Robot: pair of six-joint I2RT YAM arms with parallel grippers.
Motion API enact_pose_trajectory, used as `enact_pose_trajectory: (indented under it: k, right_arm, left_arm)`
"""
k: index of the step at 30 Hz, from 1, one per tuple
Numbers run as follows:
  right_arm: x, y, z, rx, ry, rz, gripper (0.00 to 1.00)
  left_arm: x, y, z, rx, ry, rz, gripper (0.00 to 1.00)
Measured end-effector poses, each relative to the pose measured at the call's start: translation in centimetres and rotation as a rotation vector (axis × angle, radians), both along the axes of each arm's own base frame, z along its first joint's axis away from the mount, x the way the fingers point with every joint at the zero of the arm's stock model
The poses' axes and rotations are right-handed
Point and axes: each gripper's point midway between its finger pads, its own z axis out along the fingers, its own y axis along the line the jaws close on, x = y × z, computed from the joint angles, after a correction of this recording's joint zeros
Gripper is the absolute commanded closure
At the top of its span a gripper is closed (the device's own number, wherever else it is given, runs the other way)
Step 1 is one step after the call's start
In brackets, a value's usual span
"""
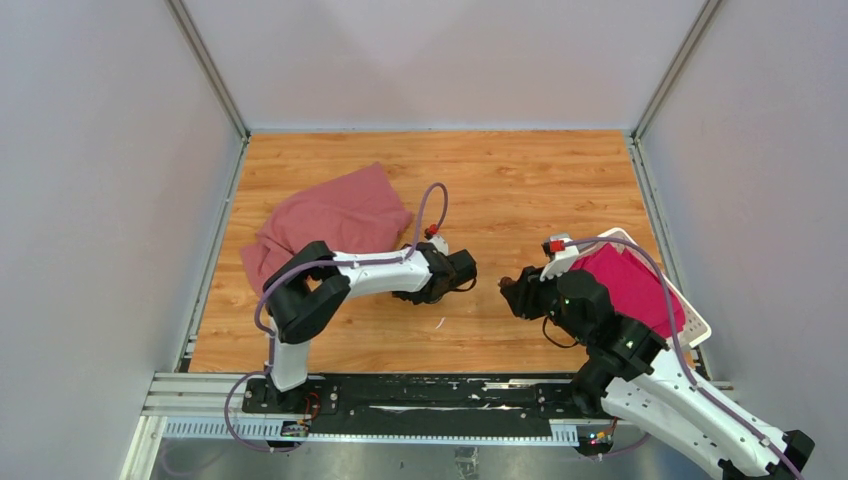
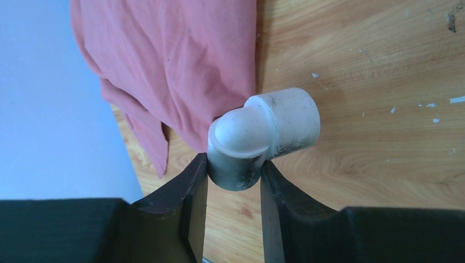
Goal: Install the water faucets
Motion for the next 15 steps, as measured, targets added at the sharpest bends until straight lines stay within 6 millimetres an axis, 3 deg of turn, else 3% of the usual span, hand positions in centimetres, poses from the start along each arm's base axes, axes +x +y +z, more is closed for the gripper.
enact_pose_trajectory:
  k: [3,7,10,13,15]
  right_arm:
    - [0.0,0.0,-0.1,-0.002,0.003,0.000,1.00]
    - [-0.1,-0.1,-0.2,-0.006,0.007,0.000,1.00]
    - [-0.1,-0.1,-0.1,-0.002,0.005,0.000,1.00]
    - [-0.2,-0.1,-0.1,0.000,0.005,-0.001,1.00]
    - [-0.2,-0.1,0.0,0.002,0.003,-0.001,1.00]
  left_arm:
    - [-0.1,-0.2,-0.5,0.045,-0.007,-0.016,1.00]
    - [-0.4,-0.9,-1.1,0.069,-0.004,-0.034,0.90]
    - [-0.6,-1.1,-1.4,0.077,0.001,-0.039,0.76]
    - [-0.8,-1.3,-1.6,0.083,0.009,-0.043,0.45]
    - [-0.9,-1.3,-1.5,0.085,0.010,-0.042,0.40]
